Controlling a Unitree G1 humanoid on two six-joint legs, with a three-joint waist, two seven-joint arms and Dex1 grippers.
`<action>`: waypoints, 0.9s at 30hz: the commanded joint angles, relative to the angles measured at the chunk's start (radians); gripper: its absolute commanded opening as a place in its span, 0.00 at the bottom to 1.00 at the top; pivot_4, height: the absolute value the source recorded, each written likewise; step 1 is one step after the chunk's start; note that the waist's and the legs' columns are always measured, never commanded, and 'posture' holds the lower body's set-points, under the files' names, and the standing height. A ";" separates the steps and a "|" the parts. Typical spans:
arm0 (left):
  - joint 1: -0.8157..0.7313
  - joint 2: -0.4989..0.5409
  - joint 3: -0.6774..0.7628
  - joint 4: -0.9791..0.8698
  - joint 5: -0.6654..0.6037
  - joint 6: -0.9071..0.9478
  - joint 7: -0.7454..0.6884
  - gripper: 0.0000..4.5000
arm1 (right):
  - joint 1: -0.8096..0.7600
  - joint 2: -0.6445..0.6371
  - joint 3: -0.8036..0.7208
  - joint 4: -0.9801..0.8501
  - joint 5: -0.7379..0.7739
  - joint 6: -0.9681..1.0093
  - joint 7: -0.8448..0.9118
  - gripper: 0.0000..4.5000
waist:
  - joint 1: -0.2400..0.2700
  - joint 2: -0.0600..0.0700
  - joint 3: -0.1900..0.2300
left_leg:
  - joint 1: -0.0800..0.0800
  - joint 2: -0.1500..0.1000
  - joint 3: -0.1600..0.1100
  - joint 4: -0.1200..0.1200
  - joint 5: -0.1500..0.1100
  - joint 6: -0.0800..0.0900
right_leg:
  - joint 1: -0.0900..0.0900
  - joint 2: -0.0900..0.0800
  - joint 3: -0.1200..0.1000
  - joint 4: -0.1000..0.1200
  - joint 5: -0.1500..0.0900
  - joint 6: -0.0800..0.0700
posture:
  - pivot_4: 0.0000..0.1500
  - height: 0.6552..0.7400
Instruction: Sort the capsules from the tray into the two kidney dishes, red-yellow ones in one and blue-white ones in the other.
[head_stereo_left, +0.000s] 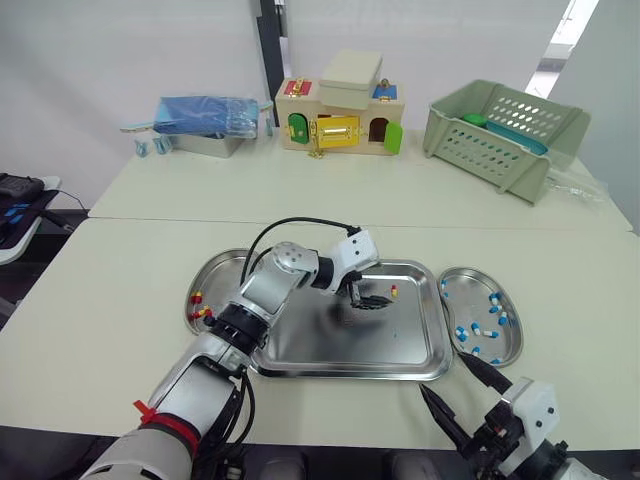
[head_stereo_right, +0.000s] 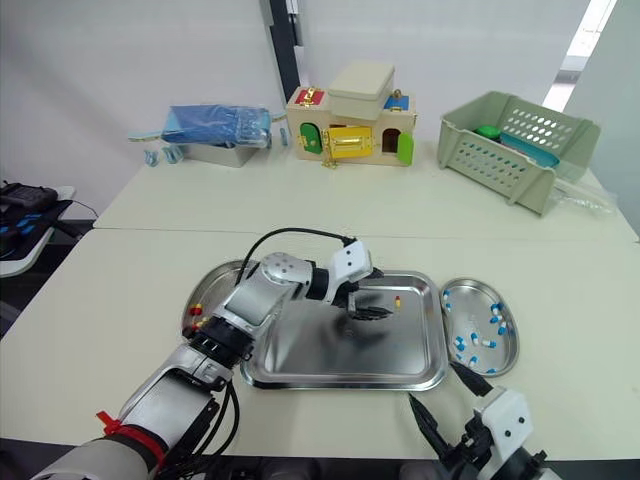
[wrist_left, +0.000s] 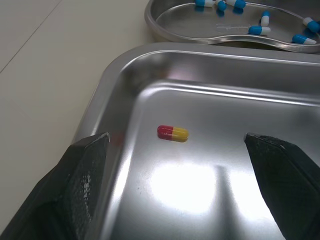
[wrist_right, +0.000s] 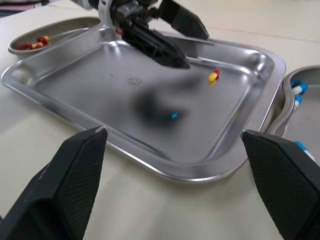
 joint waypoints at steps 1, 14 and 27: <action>-0.032 -0.029 -0.014 0.042 0.032 -0.054 -0.023 0.99 | 0.005 -0.007 0.018 -0.054 -0.011 -0.005 -0.029 1.00 | 0.000 0.000 0.000 | 0.000 0.000 0.000 0.000 0.000 0.000 | 0.000 0.000 0.000 0.000 0.000 0.000 | 1.00 1.00; -0.112 -0.106 0.008 0.230 0.101 -0.103 -0.023 0.80 | 0.010 -0.033 0.038 -0.071 -0.015 -0.001 -0.082 1.00 | -0.001 0.000 0.000 | 0.000 0.000 0.000 0.000 0.000 0.000 | 0.000 0.000 0.000 0.000 0.000 0.000 | 1.00 1.00; -0.130 -0.134 0.018 0.269 0.124 -0.078 -0.041 0.48 | 0.030 -0.038 0.050 -0.045 -0.019 -0.033 -0.099 1.00 | -0.001 0.000 0.000 | 0.000 0.000 0.000 0.000 0.000 0.000 | 0.000 0.000 0.000 0.000 0.000 0.000 | 1.00 1.00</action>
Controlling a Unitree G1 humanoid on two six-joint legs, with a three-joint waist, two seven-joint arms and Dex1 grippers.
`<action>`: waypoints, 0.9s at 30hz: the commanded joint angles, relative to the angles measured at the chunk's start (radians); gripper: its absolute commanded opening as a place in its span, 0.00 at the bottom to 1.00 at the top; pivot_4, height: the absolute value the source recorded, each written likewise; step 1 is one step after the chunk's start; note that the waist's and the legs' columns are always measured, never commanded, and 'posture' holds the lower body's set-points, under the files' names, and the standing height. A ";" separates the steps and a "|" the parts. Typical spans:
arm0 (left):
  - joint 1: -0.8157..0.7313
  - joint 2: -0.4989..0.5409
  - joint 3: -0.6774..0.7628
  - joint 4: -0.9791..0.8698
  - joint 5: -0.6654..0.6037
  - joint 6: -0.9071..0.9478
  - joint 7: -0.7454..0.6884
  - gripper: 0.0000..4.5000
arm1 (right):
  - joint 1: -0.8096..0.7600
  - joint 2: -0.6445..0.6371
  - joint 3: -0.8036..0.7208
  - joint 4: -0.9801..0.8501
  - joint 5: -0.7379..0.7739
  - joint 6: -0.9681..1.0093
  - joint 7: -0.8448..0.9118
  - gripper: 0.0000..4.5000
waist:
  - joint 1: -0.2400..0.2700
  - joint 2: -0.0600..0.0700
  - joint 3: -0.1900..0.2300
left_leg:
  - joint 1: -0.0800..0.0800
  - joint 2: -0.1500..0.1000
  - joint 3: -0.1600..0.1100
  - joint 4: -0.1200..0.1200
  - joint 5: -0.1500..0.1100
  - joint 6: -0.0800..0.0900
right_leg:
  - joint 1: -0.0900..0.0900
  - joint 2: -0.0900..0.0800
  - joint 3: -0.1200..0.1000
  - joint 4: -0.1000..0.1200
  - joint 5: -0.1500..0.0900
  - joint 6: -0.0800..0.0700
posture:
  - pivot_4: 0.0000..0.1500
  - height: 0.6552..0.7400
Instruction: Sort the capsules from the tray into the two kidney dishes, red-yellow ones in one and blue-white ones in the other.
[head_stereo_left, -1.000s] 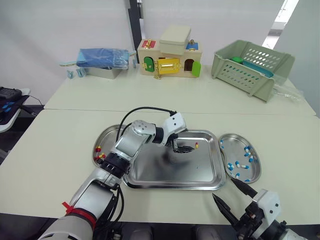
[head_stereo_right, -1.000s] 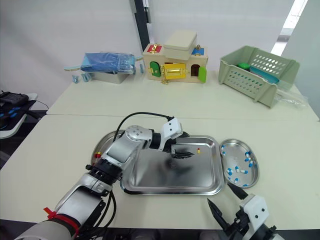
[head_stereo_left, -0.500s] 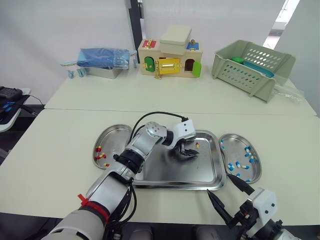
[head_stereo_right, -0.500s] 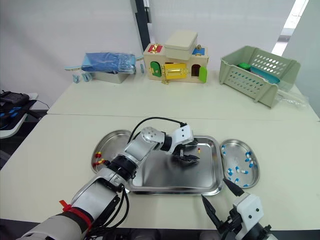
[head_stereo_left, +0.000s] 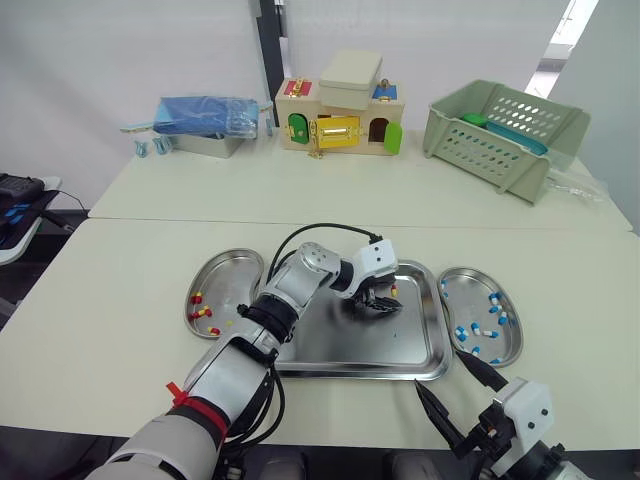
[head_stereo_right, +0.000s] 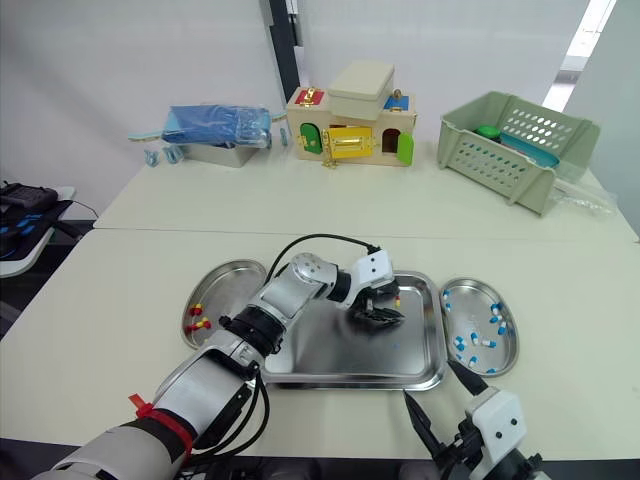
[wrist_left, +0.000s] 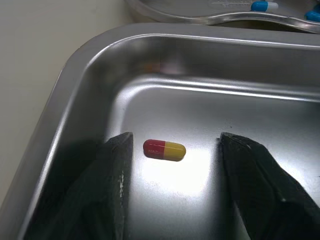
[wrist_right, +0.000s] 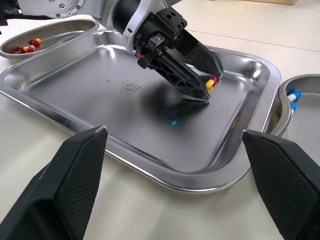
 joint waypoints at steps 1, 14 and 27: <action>-0.018 -0.006 0.010 -0.007 0.012 0.003 -0.006 0.41 | 0.014 -0.006 0.000 -0.015 -0.002 -0.033 0.002 1.00 | 0.000 0.000 0.000 | 0.000 0.000 0.000 0.000 0.000 0.000 | 0.000 0.000 0.000 0.000 0.000 0.000 | 1.00 1.00; -0.001 0.005 0.023 -0.064 0.001 0.022 -0.025 0.12 | 0.021 -0.018 0.013 0.017 -0.004 -0.073 0.011 1.00 | 0.000 0.000 0.000 | 0.000 0.000 0.000 0.000 0.000 0.000 | 0.000 0.000 0.000 0.000 0.000 0.000 | 1.00 1.00; 0.237 0.295 0.316 -0.814 -0.234 0.625 0.034 0.12 | 0.008 -0.218 -0.045 0.018 0.105 -0.122 0.235 1.00 | -0.020 0.001 -0.001 | 0.001 0.001 -0.001 0.000 0.001 -0.001 | 0.001 0.000 0.000 0.000 0.000 0.000 | 1.00 1.00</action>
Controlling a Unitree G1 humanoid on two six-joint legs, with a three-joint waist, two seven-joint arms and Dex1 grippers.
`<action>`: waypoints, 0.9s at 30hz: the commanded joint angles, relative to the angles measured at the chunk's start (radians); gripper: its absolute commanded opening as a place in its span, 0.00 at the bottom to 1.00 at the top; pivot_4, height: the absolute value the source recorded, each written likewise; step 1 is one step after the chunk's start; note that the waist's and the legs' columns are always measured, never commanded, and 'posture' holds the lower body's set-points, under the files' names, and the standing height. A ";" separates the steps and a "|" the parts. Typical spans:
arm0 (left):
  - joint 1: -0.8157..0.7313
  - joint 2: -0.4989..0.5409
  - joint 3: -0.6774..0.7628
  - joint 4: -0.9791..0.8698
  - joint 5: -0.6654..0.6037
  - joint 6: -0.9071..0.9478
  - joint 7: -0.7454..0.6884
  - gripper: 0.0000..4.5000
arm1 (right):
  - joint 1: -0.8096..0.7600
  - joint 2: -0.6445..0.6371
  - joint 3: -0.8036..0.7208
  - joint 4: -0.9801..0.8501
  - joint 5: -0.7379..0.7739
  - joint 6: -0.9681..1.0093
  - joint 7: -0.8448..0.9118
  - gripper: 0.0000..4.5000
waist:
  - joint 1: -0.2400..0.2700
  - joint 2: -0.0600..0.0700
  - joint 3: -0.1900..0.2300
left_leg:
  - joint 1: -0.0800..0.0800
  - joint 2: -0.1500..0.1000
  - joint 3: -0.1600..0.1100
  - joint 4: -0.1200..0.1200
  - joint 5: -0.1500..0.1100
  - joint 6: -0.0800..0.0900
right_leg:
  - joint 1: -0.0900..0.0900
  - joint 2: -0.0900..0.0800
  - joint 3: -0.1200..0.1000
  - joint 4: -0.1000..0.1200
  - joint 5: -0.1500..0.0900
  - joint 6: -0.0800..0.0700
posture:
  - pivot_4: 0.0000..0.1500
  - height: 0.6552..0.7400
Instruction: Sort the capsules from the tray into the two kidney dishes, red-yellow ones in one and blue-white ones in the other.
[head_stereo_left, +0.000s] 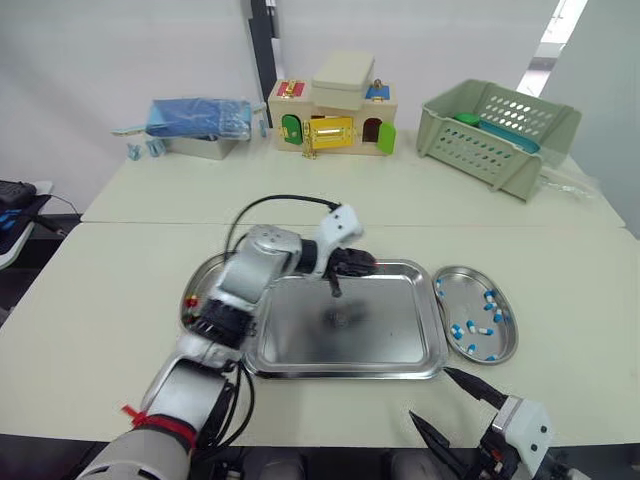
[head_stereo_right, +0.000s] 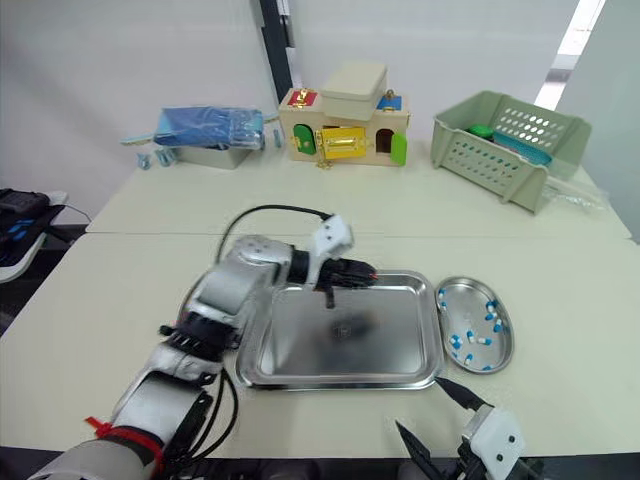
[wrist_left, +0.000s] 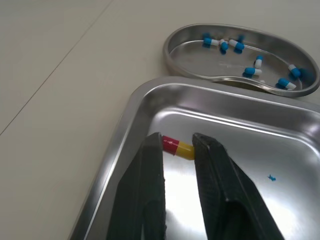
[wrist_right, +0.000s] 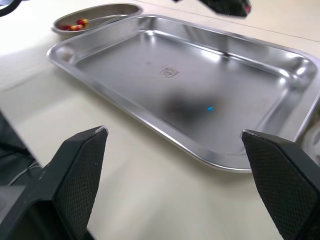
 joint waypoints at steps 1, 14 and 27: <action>0.095 0.104 0.112 -0.210 -0.055 0.166 0.066 0.12 | -0.030 -0.056 -0.033 -0.036 0.073 -0.019 0.083 1.00 | 0.001 0.000 0.000 | 0.000 0.000 0.000 0.000 0.000 0.000 | 0.000 0.000 0.000 0.000 0.000 0.000 | 1.00 1.00; 0.337 0.301 0.358 -0.385 -0.113 0.348 0.288 0.12 | -0.186 -0.131 -0.036 0.038 0.225 0.002 0.235 1.00 | 0.025 -0.001 0.000 | 0.000 0.000 -0.001 0.001 -0.001 0.001 | 0.001 0.000 -0.001 -0.001 0.000 0.000 | 1.00 1.00; 0.379 0.370 0.341 -0.291 -0.129 0.314 0.359 0.12 | -0.185 -0.087 0.008 0.090 0.190 -0.053 0.269 1.00 | 0.025 -0.002 0.000 | 0.000 0.000 -0.001 0.000 -0.001 0.001 | 0.000 0.000 -0.001 0.000 0.000 0.000 | 1.00 1.00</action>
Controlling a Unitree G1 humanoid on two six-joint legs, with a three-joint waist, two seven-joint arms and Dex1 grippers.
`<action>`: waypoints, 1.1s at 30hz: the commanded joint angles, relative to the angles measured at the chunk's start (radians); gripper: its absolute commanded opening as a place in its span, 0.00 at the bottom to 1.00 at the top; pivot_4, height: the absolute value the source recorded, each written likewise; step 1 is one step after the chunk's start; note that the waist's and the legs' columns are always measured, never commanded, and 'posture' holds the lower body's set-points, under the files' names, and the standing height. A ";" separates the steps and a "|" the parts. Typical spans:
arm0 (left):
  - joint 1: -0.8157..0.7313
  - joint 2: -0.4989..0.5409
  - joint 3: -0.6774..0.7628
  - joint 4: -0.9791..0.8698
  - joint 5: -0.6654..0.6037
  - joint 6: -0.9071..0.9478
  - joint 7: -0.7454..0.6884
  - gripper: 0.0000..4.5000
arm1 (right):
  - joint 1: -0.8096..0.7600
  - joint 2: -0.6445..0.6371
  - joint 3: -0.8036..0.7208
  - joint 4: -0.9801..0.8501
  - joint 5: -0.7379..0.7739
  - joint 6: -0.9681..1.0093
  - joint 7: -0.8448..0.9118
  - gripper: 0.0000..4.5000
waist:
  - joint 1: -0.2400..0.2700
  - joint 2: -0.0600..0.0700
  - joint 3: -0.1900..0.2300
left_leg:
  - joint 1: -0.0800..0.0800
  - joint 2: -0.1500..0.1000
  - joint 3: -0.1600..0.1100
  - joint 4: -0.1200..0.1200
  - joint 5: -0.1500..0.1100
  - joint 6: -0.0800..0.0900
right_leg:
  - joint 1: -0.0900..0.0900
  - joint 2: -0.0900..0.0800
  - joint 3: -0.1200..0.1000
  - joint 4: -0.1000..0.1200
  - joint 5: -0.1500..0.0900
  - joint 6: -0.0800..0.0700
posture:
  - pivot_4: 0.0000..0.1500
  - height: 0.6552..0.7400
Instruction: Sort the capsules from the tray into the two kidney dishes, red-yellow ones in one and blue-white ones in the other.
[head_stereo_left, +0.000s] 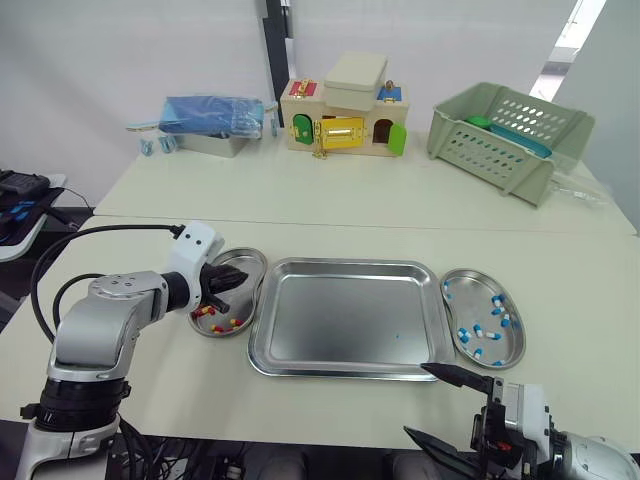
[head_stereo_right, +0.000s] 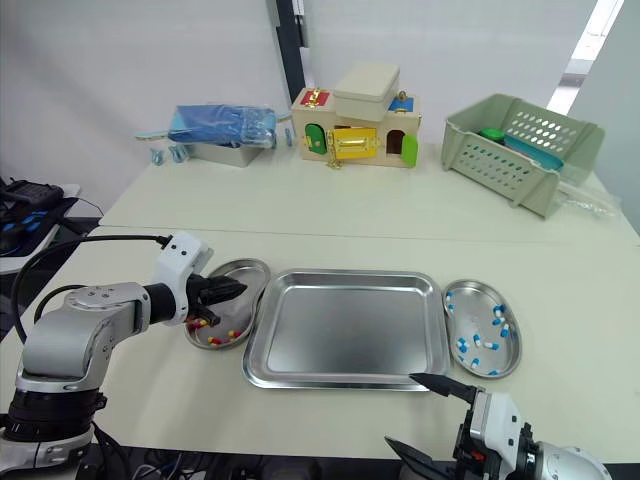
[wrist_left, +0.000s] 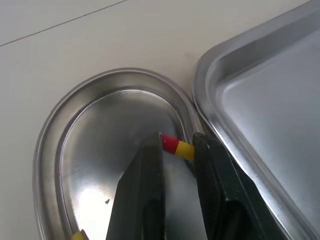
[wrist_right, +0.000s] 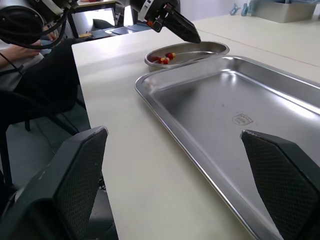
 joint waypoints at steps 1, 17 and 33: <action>-0.005 0.033 -0.006 0.016 0.002 -0.030 0.006 0.12 | 0.012 0.008 0.001 -0.012 -0.005 -0.032 0.008 1.00 | -0.002 0.000 0.000 | 0.000 0.000 0.000 0.000 0.000 0.000 | 0.000 0.000 0.000 0.000 0.000 0.000 | 1.00 1.00; 0.006 0.058 -0.022 0.049 -0.026 -0.055 -0.009 1.00 | 0.029 0.024 0.004 0.009 -0.030 -0.060 -0.003 1.00 | -0.001 0.000 0.000 | 0.000 0.000 0.000 0.000 0.000 0.000 | 0.000 0.000 0.000 0.000 0.000 0.000 | 1.00 1.00; 0.039 0.110 -0.034 0.158 -0.027 -0.185 -0.072 1.00 | 0.032 0.023 -0.013 0.033 -0.024 -0.084 0.006 1.00 | -0.006 0.000 0.000 | 0.001 0.000 0.000 0.000 0.000 0.000 | 0.000 0.000 0.000 0.000 0.000 0.000 | 1.00 1.00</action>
